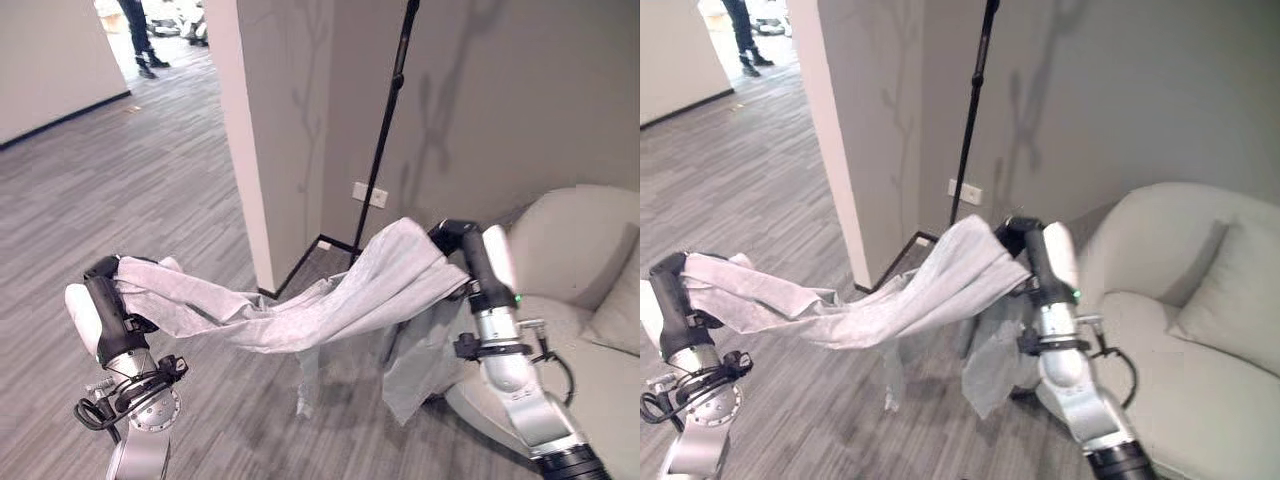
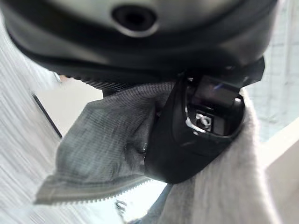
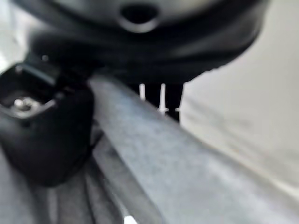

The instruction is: Hang the clothes on the sofa on the clothes rack.

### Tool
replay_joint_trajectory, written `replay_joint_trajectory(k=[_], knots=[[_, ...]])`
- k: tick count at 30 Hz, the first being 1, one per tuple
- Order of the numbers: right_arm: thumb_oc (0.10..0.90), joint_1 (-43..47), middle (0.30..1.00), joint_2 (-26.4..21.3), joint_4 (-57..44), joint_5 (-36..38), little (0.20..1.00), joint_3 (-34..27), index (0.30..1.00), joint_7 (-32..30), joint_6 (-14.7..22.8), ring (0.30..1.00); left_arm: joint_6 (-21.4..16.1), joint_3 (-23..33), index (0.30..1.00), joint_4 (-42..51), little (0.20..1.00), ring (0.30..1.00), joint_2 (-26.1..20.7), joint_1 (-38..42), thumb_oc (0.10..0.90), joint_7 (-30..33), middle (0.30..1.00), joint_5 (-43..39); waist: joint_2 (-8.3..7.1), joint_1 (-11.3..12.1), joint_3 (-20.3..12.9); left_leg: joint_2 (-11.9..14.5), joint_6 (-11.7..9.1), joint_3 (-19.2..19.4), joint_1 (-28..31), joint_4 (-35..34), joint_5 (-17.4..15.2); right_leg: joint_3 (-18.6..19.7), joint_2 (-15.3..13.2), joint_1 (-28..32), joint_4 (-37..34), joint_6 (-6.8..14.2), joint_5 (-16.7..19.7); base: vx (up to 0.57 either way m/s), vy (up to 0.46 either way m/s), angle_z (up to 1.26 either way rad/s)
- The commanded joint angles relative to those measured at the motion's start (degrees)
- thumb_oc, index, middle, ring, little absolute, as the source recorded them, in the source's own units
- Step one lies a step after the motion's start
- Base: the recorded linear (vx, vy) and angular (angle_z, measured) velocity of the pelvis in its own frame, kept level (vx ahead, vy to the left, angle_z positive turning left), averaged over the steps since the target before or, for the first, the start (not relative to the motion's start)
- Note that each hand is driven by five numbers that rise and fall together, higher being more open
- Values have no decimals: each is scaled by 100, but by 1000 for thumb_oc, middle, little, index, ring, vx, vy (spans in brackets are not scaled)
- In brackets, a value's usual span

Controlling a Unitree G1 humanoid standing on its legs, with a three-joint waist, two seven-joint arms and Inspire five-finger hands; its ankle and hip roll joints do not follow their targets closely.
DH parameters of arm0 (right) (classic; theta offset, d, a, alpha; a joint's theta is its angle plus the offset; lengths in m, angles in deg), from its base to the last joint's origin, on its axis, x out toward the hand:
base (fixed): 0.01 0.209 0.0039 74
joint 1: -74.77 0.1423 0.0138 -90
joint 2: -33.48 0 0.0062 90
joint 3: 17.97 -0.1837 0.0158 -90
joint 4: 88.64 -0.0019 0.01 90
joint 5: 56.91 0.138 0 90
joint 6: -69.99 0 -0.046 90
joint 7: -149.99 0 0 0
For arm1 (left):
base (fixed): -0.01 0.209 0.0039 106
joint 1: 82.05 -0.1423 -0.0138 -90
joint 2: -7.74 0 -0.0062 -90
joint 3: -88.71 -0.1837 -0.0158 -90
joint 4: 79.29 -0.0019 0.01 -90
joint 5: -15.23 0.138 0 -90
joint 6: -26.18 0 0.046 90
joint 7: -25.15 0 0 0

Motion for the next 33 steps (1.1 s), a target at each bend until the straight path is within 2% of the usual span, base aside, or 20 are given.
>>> replay_joint_trajectory(k=[1,4,7,11,13,14,15,16,17,18,19,20,21,23,25,26,28,30,32,33], knots=[[400,768,300,170,-121,878,300,-179,300,-136,189,300,-279,439,300,316,300,300,-633,780,400,285,300,95,-245,134,-1,201,-247,-779,-388,-109,333,515,-91,286,34,281,-820,48,-2,17],[400,566,300,259,-210,2212,300,-10,300,210,258,300,-81,493,300,88,300,300,-732,893,400,269,300,85,-218,84,-40,251,-334,-790,-425,-173,418,439,-52,310,34,268,-845,65,14,23],[400,406,300,98,-444,2599,300,-166,300,389,379,300,-60,563,300,51,300,300,-810,886,400,226,300,120,-221,43,-75,263,-362,-812,-410,-185,382,433,-28,324,34,265,-868,56,15,12],[400,508,300,-78,-744,1988,300,-777,300,82,486,300,-130,766,300,55,300,300,-945,822,400,214,300,214,-226,-48,-87,328,-346,-744,-376,33,242,505,-2,398,34,239,-943,44,12,2],[400,824,300,-284,-959,1159,300,-1183,300,-355,514,300,-255,800,300,33,300,300,-1163,962,400,244,300,274,-307,22,194,288,-479,-1003,-1038,1443,459,629,6,504,51,84,-972,-80,-24,3],[400,1100,300,-412,-927,714,300,-1296,300,-616,498,300,-279,751,300,-37,300,300,-1271,1130,400,324,300,318,-317,45,299,195,-491,-1207,-1275,1874,324,648,26,522,47,69,-988,0,0,0],[400,1213,300,-535,-958,412,300,-1394,300,-743,430,300,-287,757,300,-49,300,300,-1324,1173,400,337,300,341,-336,58,299,62,-433,-1323,-1297,1829,24,693,26,556,42,86,-1023,15,53,-15],[400,1225,300,-533,-959,394,300,-1399,300,-755,422,300,-289,753,300,-58,300,300,-1325,1196,400,339,300,342,-342,52,310,39,-413,-1328,-1323,1834,55,681,7,540,39,97,-998,140,158,-36],[400,1333,300,-737,-983,-118,300,-1658,300,-1010,315,300,-317,709,300,-46,300,300,-1353,1313,400,366,300,444,-357,-24,267,38,-280,-1220,-1396,1371,-154,682,-32,616,34,191,-1038,226,296,-11],[400,1586,300,-994,-767,-522,300,-1642,300,-1211,147,300,-324,544,300,-6,300,300,-1380,1391,400,335,300,535,-330,-6,156,73,-138,-928,-1286,714,-30,712,-49,671,53,298,-1068,308,397,-1],[400,1612,300,-1077,-770,-669,300,-1737,300,-1278,42,300,-334,508,300,24,300,300,-1378,1388,400,328,300,551,-275,-31,105,45,-67,-880,-1123,476,-5,794,-64,675,131,334,-1137,319,461,-28],[400,1603,300,-1095,-768,-920,300,-1833,300,-1301,-78,300,-360,384,300,-44,300,300,-1408,1547,400,243,300,549,-288,-135,-7,-92,-4,-878,-994,435,-51,882,-192,662,387,377,-1145,289,480,-62],[400,1654,300,-1172,-741,-1380,300,-1920,300,-1347,-261,300,-421,65,300,-78,300,300,-1493,1809,400,83,300,573,-405,-150,-50,-244,148,-759,-907,538,-213,988,-400,531,936,470,-1257,283,518,-49],[400,1805,300,-1244,-707,-1549,300,-1926,300,-1376,-396,300,-429,-175,300,-140,300,300,-1548,1987,400,25,300,573,-435,-177,-82,-338,293,-649,-786,579,-369,1064,-507,313,1433,587,-1247,154,325,-5],[400,1943,300,-1262,-705,-1817,300,-1878,300,-1307,-533,300,-410,-427,300,-162,300,300,-1500,2126,400,-90,300,531,-433,-274,-81,-491,502,-572,-555,582,-518,1202,-614,24,2214,690,-926,107,240,-11],[400,1943,300,-1261,-713,-1828,300,-1880,300,-1301,-541,300,-410,-430,300,-169,300,300,-1498,2136,400,-91,300,527,-434,-262,-72,-501,517,-561,-548,575,-518,1224,-627,-5,2265,703,-934,98,261,-15],[400,2051,300,-1301,-738,-2082,300,-1825,300,-1334,-651,300,-370,-604,300,-229,300,300,-1427,2263,400,-114,300,444,-316,-365,-16,-622,725,-464,-202,418,-602,1256,-694,-366,3291,706,-466,111,303,-27],[400,2107,300,-1307,-736,-2210,300,-1799,300,-1384,-700,300,-341,-635,300,-267,300,300,-1399,2372,400,-91,300,386,-207,-395,45,-647,817,-351,60,277,-647,1092,-748,-661,3946,719,-379,111,217,-20],[400,2096,300,-1306,-844,-2334,300,-1842,300,-1316,-761,300,-320,-570,300,-238,300,300,-1366,2377,400,-96,300,355,-224,-422,51,-737,851,-293,299,123,-701,929,-828,-831,4014,679,-365,198,84,-28],[400,2142,300,-1361,-879,-2399,300,-1876,300,-1338,-811,300,-315,-528,300,-193,300,300,-1363,2369,400,-109,300,346,-248,-420,30,-753,811,-269,387,71,-757,779,-864,-806,3451,649,-473,217,-50,-20]])
